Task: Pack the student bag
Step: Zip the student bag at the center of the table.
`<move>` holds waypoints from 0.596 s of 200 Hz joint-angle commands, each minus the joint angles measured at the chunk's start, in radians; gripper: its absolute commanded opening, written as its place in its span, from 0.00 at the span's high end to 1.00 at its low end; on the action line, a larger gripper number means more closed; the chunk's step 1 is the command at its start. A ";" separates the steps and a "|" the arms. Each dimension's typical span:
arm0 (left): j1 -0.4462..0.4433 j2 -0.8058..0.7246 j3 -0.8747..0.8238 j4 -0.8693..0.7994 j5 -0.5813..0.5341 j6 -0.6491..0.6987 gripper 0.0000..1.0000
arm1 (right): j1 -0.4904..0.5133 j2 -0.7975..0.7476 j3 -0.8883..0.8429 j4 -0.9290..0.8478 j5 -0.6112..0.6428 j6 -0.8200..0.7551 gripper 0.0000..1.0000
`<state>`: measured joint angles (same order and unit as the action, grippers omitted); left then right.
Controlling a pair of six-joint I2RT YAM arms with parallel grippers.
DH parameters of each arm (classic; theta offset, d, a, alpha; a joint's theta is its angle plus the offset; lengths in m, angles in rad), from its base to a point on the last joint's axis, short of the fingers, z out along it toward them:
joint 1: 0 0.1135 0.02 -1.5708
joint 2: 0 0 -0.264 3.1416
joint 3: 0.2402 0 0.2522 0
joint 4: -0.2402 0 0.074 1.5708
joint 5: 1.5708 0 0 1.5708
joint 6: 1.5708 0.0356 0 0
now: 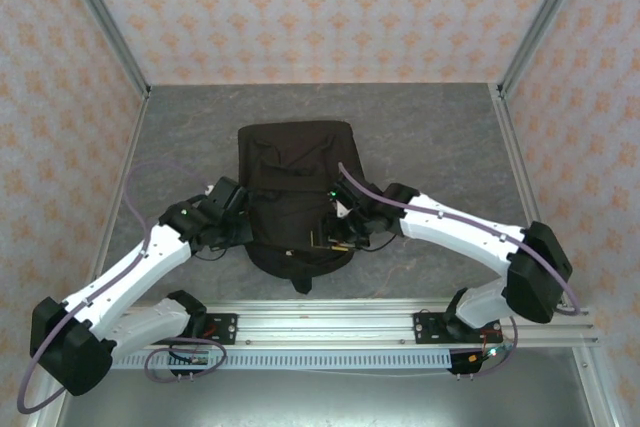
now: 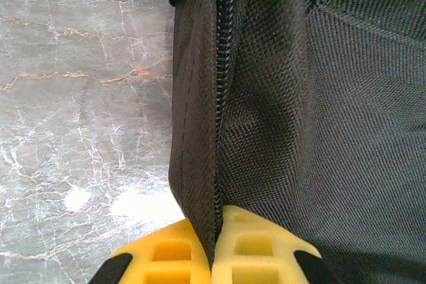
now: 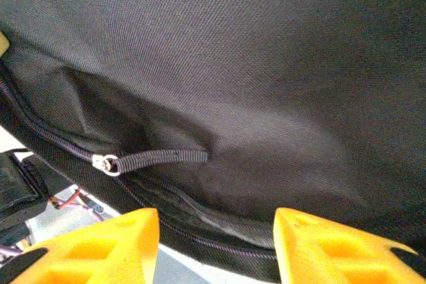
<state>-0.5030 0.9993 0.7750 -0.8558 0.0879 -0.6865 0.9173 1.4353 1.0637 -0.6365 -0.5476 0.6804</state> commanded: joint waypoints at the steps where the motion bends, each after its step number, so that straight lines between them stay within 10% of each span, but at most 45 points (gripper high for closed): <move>1: -0.012 -0.050 -0.012 0.033 -0.069 0.020 1.00 | 0.027 0.049 -0.010 0.089 -0.029 0.011 0.50; 54: -0.014 -0.067 -0.015 0.037 -0.083 0.008 1.00 | 0.114 0.192 0.011 0.223 -0.136 0.066 0.55; 85: -0.015 -0.082 -0.008 0.028 -0.109 0.004 1.00 | 0.124 0.198 0.014 0.287 -0.115 0.100 1.00; 119: -0.014 -0.113 0.026 -0.002 -0.192 0.029 1.00 | 0.113 0.122 0.018 0.294 -0.037 0.109 1.00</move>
<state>-0.5156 0.9283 0.7601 -0.8520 0.0303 -0.6811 1.0363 1.6329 1.0641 -0.3862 -0.6479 0.7677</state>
